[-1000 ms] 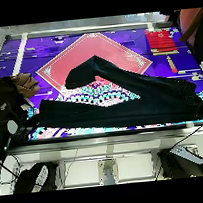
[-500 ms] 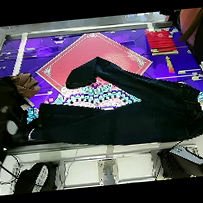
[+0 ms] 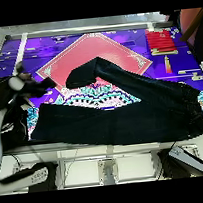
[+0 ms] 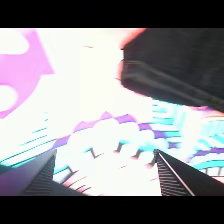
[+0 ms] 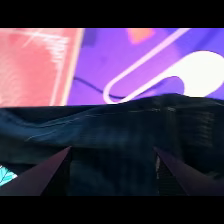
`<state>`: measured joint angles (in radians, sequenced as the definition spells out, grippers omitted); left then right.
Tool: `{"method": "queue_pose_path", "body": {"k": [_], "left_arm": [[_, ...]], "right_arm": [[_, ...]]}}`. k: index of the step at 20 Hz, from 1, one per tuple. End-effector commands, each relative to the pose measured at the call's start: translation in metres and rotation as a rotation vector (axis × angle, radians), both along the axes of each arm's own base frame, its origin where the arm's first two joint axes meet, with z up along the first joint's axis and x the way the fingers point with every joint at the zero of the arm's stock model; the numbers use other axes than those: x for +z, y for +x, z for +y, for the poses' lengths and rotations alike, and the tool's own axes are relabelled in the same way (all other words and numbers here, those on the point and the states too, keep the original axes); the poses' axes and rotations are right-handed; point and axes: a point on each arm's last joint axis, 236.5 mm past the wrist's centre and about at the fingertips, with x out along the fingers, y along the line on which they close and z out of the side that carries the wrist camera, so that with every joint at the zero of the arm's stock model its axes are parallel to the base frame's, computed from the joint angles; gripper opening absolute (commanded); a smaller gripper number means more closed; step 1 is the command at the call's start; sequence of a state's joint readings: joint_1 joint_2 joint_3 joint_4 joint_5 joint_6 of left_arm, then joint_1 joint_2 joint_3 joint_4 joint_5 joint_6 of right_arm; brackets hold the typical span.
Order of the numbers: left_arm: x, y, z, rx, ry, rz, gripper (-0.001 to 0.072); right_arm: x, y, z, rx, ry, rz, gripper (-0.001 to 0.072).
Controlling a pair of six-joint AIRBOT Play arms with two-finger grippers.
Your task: Fold the clothes and pants, and hang the long-sleeved shirts on hangers.
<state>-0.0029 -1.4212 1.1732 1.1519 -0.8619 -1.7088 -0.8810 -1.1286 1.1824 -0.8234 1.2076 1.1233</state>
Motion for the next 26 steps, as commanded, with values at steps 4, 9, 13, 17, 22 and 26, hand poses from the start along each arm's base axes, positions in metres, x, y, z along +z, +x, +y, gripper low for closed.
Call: {"method": "queue_pose_path", "body": {"k": [4,9,13,17,22,26], "left_arm": [[-0.066,0.071,-0.078,-0.065,-0.285,0.097,0.0710],[-0.073,0.073,-0.074,-0.081,-0.249,0.100,0.0709],[-0.029,0.053,-0.062,-0.240,-0.228,0.080,0.0707],[0.004,0.042,0.021,-0.186,0.038,0.063,0.0707],[-0.049,0.050,-0.001,-0.228,0.038,0.110,0.0705],[-0.063,0.078,-0.042,-0.192,-0.155,0.032,0.0703]], "right_arm": [[0.012,0.044,0.081,0.234,-0.043,-0.057,0.0557],[0.010,0.044,0.082,0.237,-0.051,-0.051,0.0557],[0.004,0.040,0.076,0.237,-0.081,-0.022,0.0556],[0.003,0.039,0.074,0.234,-0.091,-0.015,0.0556],[0.002,0.037,0.076,0.238,-0.079,-0.007,0.0556],[0.001,0.036,0.078,0.244,-0.076,-0.001,0.0556]]}}
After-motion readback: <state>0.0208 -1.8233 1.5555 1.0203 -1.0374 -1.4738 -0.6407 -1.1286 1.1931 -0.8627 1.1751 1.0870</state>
